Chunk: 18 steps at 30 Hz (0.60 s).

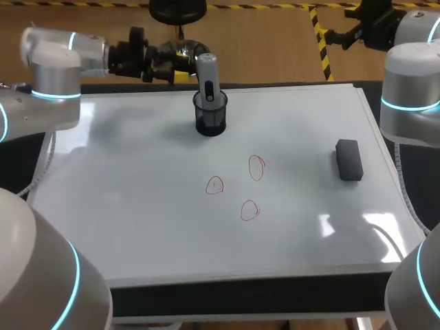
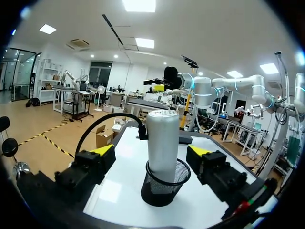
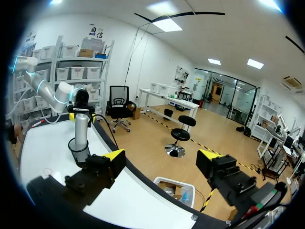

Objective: Pick up the inspection probe, press it on each red-marked spot on the whiteboard one by one, put down the probe, pick up the eraser, and wipe off all the red marks.

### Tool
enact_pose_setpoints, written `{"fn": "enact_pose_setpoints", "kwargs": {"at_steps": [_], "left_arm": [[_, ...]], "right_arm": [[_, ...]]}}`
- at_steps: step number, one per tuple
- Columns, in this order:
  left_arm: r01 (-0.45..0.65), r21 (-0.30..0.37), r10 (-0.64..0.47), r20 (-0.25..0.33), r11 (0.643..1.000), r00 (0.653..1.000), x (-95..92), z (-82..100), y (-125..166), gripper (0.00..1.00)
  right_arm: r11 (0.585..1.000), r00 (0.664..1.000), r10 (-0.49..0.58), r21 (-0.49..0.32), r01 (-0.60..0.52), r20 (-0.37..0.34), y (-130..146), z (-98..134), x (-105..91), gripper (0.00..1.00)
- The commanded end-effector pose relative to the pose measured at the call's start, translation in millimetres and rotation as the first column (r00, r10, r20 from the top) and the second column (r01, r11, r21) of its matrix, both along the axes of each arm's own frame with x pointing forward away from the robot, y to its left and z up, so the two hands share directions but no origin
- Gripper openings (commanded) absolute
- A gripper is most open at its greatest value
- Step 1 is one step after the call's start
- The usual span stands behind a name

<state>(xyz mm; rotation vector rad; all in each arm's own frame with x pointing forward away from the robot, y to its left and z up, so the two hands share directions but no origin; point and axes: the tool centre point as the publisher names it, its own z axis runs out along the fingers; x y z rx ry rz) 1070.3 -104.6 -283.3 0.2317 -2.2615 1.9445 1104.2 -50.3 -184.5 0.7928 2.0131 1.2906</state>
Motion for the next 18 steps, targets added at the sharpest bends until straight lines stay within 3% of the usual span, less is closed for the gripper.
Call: {"fn": "enact_pose_setpoints", "kwargs": {"at_steps": [1, 18], "left_arm": [[0.047, -0.015, -0.047, -0.009, 0.999, 0.999, 8.9, -7.2, -6.0, 1.0], [0.104, -0.019, -0.104, -0.017, 0.994, 0.994, 2.1, -14.8, -24.1, 1.0]], "right_arm": [[1.0, 1.0, 0.0, 0.0, 0.0, 0.0, 0.0, 0.0, 0.0, 1.0], [1.0, 1.0, 0.0, 0.0, 0.0, 0.0, 0.0, 0.0, 0.0, 1.0]]}}
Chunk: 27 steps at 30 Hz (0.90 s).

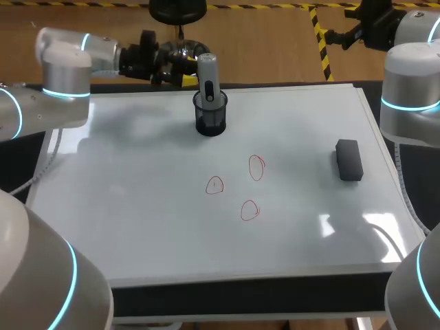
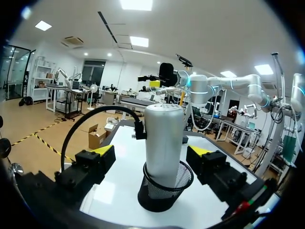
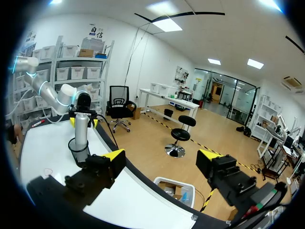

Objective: Pick up the inspection probe, press it on each red-marked spot on the whiteboard one by one, put down the probe, pick up the eraser, and wipe off all the red marks.

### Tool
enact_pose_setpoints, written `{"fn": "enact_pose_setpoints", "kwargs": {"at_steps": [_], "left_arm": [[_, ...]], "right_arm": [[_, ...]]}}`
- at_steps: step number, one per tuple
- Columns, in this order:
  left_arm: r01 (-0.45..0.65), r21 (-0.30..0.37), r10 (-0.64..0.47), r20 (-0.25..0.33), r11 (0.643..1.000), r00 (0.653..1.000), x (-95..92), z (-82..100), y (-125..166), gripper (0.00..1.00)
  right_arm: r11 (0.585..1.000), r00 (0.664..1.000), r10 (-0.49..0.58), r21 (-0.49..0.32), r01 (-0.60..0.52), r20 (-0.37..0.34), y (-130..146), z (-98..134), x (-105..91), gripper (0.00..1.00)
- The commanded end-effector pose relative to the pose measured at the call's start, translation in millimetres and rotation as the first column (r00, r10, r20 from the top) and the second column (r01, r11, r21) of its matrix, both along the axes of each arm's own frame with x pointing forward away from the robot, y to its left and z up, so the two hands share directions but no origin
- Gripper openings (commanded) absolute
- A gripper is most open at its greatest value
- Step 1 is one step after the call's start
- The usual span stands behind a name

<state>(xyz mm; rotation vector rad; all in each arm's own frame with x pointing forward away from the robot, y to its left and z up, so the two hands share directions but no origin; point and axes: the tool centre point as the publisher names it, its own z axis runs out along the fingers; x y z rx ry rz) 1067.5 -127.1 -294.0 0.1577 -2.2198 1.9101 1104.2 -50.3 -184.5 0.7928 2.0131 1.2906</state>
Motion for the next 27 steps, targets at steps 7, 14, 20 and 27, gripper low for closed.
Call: {"fn": "enact_pose_setpoints", "kwargs": {"at_steps": [7, 14, 20, 27], "left_arm": [[0.042, -0.02, -0.043, -0.019, 0.999, 0.999, -3.0, -6.8, -3.0, 1.0], [0.048, -0.02, -0.049, -0.031, 0.999, 0.998, -12.6, -9.9, -5.0, 1.0], [0.057, -0.015, -0.058, -0.033, 0.998, 0.998, -15.9, -11.5, -10.1, 1.0], [0.061, -0.007, -0.061, -0.027, 0.998, 0.998, -13.8, -10.6, -18.6, 1.0]], "right_arm": [[1.0, 1.0, 0.0, 0.0, 0.0, 0.0, 0.0, 0.0, 0.0, 1.0], [1.0, 1.0, 0.0, 0.0, 0.0, 0.0, 0.0, 0.0, 0.0, 1.0], [1.0, 1.0, 0.0, 0.0, 0.0, 0.0, 0.0, 0.0, 0.0, 1.0], [1.0, 1.0, 0.0, 0.0, 0.0, 0.0, 0.0, 0.0, 0.0, 1.0]]}}
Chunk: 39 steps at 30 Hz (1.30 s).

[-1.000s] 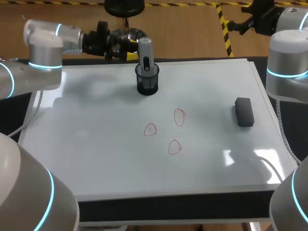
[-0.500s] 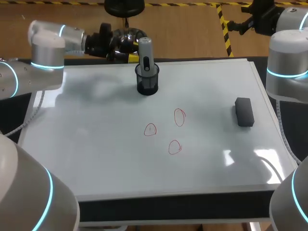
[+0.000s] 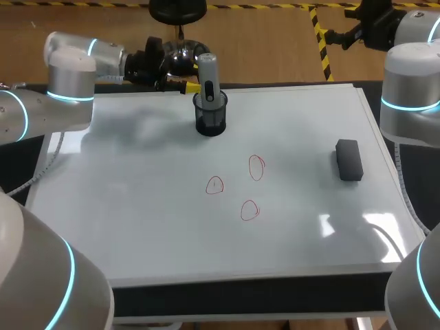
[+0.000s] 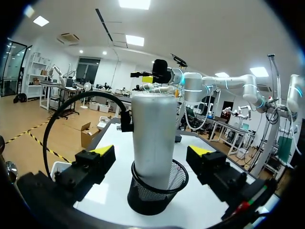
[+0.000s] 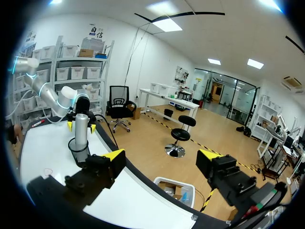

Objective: Pick up the inspection probe, press it on each red-marked spot on the whiteboard one by one, put down the probe, pick up the eraser, and wipe off all the red marks.

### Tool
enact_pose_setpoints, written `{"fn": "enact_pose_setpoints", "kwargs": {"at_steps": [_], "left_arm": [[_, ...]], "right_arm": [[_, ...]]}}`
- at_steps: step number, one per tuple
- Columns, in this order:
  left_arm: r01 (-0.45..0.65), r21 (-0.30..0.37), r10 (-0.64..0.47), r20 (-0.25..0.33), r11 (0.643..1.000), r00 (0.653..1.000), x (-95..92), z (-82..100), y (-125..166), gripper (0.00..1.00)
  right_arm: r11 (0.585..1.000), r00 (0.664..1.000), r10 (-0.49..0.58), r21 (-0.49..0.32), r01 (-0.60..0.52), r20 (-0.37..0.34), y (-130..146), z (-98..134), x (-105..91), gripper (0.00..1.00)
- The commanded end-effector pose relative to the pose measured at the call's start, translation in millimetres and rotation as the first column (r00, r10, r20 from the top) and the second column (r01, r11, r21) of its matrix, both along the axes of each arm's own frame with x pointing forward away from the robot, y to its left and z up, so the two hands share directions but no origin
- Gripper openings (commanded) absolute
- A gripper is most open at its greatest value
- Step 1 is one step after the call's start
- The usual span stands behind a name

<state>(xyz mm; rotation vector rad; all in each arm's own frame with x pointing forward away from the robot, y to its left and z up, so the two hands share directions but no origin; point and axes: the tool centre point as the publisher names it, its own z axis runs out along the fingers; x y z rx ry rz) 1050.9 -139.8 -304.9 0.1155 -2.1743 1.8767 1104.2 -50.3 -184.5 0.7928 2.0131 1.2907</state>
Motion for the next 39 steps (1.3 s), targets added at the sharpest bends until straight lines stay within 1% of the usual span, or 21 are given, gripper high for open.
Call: {"fn": "enact_pose_setpoints", "kwargs": {"at_steps": [1, 15, 20, 26, 27, 28, 29, 30, 39], "left_arm": [[0.004, 0.001, -0.004, 0.0, 1.0, 1.0, 2.0, 0.7, -7.7, 1.0], [0.056, 0.0, -0.056, -0.004, 0.998, 0.998, -6.4, -4.8, -29.3, 1.0], [0.06, -0.003, -0.06, -0.008, 0.998, 0.998, -6.6, -6.4, -30.7, 1.0], [0.058, -0.006, -0.058, 0.003, 0.998, 0.998, -6.6, -6.3, -30.0, 1.0], [0.057, -0.005, -0.057, 0.003, 0.998, 0.998, -6.6, -6.3, -29.9, 0.74], [0.056, -0.004, -0.056, 0.003, 0.998, 0.998, -6.7, -6.4, -29.8, 0.42], [0.054, -0.004, -0.054, 0.004, 0.999, 0.999, -6.7, -6.7, -29.5, 0.26], [0.053, -0.004, -0.053, 0.005, 0.999, 0.999, -6.6, -6.8, -29.2, 0.0], [0.058, -0.006, -0.058, 0.016, 0.998, 0.998, -9.4, -5.8, -28.9, 0.0]], "right_arm": [[1.0, 1.0, 0.0, 0.0, 0.0, 0.0, 0.0, 0.0, 0.0, 1.0], [1.0, 1.0, 0.0, 0.0, 0.0, 0.0, 0.0, 0.0, 0.0, 1.0], [1.0, 1.0, 0.0, 0.0, 0.0, 0.0, 0.0, 0.0, 0.0, 1.0], [1.0, 1.0, 0.0, 0.0, 0.0, 0.0, 0.0, 0.0, 0.0, 1.0], [1.0, 1.0, 0.0, 0.0, 0.0, 0.0, 0.0, 0.0, 0.0, 1.0], [1.0, 1.0, 0.0, 0.0, 0.0, 0.0, 0.0, 0.0, 0.0, 1.0], [1.0, 1.0, 0.0, 0.0, 0.0, 0.0, 0.0, 0.0, 0.0, 1.0], [1.0, 1.0, 0.0, 0.0, 0.0, 0.0, 0.0, 0.0, 0.0, 1.0], [1.0, 1.0, 0.0, 0.0, 0.0, 0.0, 0.0, 0.0, 0.0, 1.0]]}}
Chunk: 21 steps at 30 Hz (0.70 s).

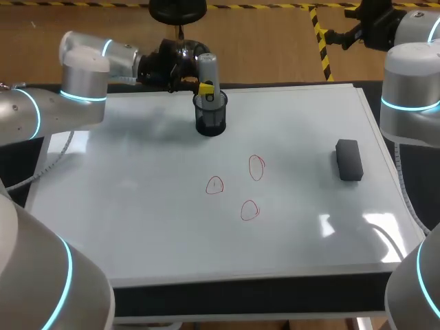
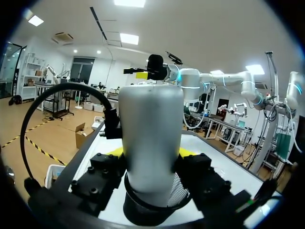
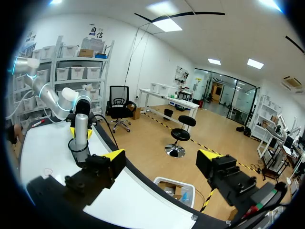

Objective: Pick up the inspection probe, press it on each red-marked spot on the whiteboard one by one, put down the probe, pick up the eraser, and wipe off all the red marks.

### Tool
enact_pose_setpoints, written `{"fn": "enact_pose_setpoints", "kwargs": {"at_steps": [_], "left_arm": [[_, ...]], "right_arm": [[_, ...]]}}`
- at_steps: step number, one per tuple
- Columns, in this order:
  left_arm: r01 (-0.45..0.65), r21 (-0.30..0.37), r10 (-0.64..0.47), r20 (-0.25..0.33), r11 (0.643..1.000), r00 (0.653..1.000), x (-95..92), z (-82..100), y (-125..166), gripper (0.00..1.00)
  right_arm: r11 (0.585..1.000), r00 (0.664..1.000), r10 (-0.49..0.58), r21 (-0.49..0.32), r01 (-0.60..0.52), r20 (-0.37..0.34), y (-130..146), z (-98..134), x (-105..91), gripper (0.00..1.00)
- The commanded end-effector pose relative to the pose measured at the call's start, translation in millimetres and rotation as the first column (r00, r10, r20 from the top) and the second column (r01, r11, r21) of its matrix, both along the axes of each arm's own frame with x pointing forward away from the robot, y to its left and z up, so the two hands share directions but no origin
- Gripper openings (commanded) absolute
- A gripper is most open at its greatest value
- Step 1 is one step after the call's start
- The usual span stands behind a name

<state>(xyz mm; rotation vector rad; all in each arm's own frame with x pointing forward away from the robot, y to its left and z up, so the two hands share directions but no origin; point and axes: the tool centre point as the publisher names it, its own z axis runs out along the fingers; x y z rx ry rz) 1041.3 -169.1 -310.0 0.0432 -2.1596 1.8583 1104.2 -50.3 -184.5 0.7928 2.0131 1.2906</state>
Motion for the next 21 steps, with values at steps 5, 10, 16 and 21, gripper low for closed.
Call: {"fn": "enact_pose_setpoints", "kwargs": {"at_steps": [5, 10, 16, 21], "left_arm": [[-0.005, 0.0, 0.005, 0.012, 1.0, 1.0, 0.6, 0.6, 2.6, 0.0], [-0.008, 0.019, 0.007, 0.024, 1.0, 1.0, -0.2, 0.4, 4.6, 0.0], [-0.016, 0.039, 0.014, 0.046, 0.999, 0.999, 0.0, 0.7, 6.4, 0.0], [-0.024, 0.066, 0.021, 0.053, 0.998, 0.998, 0.2, -3.6, 7.8, 0.0]], "right_arm": [[1.0, 1.0, 0.0, 0.0, 0.0, 0.0, 0.0, 0.0, 0.0, 1.0], [1.0, 1.0, 0.0, 0.0, 0.0, 0.0, 0.0, 0.0, 0.0, 1.0], [1.0, 1.0, 0.0, 0.0, 0.0, 0.0, 0.0, 0.0, 0.0, 1.0], [1.0, 1.0, 0.0, 0.0, 0.0, 0.0, 0.0, 0.0, 0.0, 1.0]]}}
